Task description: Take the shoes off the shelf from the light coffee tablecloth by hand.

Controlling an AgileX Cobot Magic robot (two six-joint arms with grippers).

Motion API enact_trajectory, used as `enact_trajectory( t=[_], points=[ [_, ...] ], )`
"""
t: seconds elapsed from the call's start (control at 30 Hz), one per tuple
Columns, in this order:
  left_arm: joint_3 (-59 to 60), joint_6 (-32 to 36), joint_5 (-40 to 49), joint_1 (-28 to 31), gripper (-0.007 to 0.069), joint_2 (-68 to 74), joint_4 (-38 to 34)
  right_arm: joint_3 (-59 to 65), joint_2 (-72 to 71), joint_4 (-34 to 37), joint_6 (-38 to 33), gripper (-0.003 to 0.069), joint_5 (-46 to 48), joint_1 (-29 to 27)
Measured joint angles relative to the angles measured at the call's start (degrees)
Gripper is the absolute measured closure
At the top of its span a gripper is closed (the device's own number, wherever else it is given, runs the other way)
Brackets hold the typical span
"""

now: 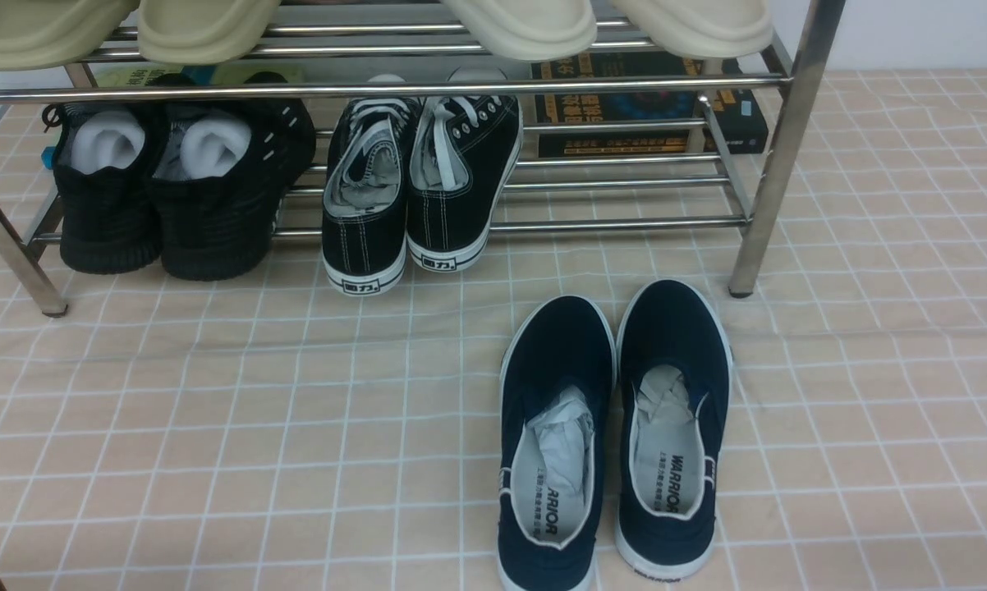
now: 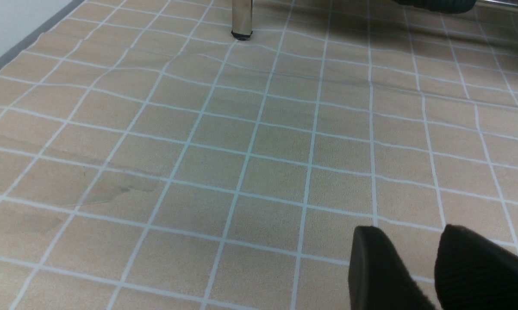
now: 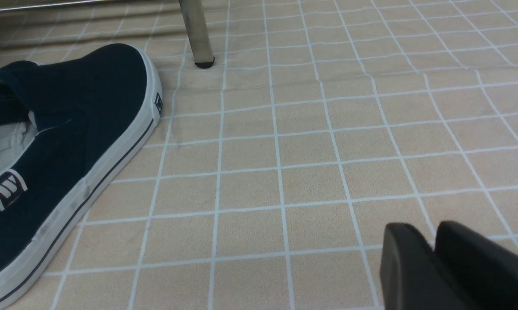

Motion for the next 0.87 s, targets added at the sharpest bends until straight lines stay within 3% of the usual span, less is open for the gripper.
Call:
enact_trajectory(
  t=[0.87],
  points=[
    [0.0, 0.0, 0.0, 0.0, 0.0385, 0.0, 0.0, 0.0, 0.0, 0.0, 0.05, 0.0517, 0.02, 0.0]
  ],
)
